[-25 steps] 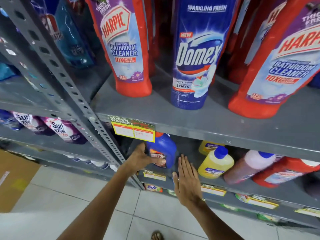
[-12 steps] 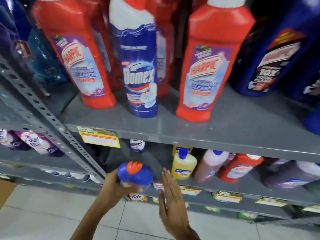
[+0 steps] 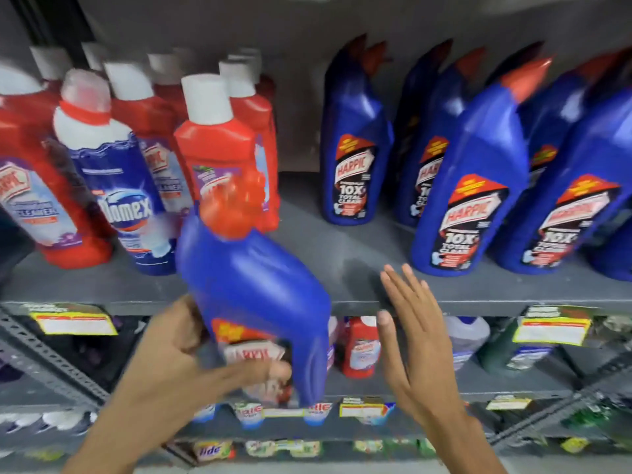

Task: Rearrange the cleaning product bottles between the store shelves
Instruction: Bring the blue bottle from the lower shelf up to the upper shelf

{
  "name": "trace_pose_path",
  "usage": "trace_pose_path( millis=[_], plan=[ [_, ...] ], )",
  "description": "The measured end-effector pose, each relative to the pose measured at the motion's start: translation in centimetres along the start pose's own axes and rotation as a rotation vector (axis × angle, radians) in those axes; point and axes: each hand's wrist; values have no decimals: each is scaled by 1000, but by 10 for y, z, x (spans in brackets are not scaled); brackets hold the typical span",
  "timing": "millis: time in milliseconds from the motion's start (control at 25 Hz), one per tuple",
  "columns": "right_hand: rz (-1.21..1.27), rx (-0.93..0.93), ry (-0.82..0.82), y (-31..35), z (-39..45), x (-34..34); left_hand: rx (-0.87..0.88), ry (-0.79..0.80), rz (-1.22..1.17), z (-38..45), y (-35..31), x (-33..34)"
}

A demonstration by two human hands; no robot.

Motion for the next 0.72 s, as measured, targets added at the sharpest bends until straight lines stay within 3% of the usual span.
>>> trace_pose_path(
  millis=[240, 720],
  plan=[
    [-261, -87, 8, -18, 20, 4, 153, 34, -132, 77, -43, 72],
    [-352, -40, -87, -10, 18, 13, 41, 6, -77, 141, 3, 124]
  ],
)
Point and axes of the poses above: each hand's wrist, its own z-axis towards the middle knuckle, its own x-axis out of the palm, y = z × x, and after that the axes turned 15 degrees about -y, right-handed
